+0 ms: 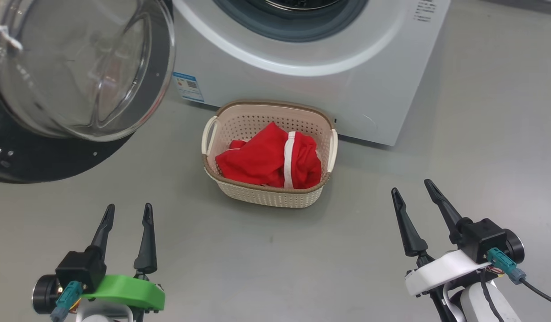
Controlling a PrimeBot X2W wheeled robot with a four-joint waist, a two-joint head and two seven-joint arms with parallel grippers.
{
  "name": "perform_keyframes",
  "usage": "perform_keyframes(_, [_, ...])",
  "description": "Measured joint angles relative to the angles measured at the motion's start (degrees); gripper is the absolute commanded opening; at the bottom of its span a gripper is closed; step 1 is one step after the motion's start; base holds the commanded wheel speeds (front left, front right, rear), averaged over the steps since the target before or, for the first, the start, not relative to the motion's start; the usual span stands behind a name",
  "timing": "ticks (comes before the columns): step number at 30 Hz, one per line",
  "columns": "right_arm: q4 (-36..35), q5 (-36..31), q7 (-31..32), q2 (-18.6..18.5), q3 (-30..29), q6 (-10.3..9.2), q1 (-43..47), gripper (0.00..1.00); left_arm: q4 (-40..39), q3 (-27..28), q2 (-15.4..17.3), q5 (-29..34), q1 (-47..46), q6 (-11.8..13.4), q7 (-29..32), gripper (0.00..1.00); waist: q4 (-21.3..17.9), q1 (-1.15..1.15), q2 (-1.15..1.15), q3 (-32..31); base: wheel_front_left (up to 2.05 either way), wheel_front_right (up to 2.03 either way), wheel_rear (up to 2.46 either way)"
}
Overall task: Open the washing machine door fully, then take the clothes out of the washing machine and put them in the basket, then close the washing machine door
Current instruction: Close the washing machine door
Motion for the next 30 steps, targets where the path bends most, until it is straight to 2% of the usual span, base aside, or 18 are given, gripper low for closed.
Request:
perform_keyframes(18, [1.85,0.13,0.0,0.21,1.65,0.01,0.16,1.0,0.08,0.67,-0.02,1.1,0.91,1.2,0.0,1.0,11.91,0.0,0.0,-3.52,0.0,0.0,0.0])
perform_keyframes(30, [2.67,0.65,0.0,0.51,3.88,0.01,0.18,1.0,-1.66,3.23,-0.02,2.22,2.24,1.69,0.0,1.0,13.95,0.0,0.0,-5.61,0.0,0.0,0.0])
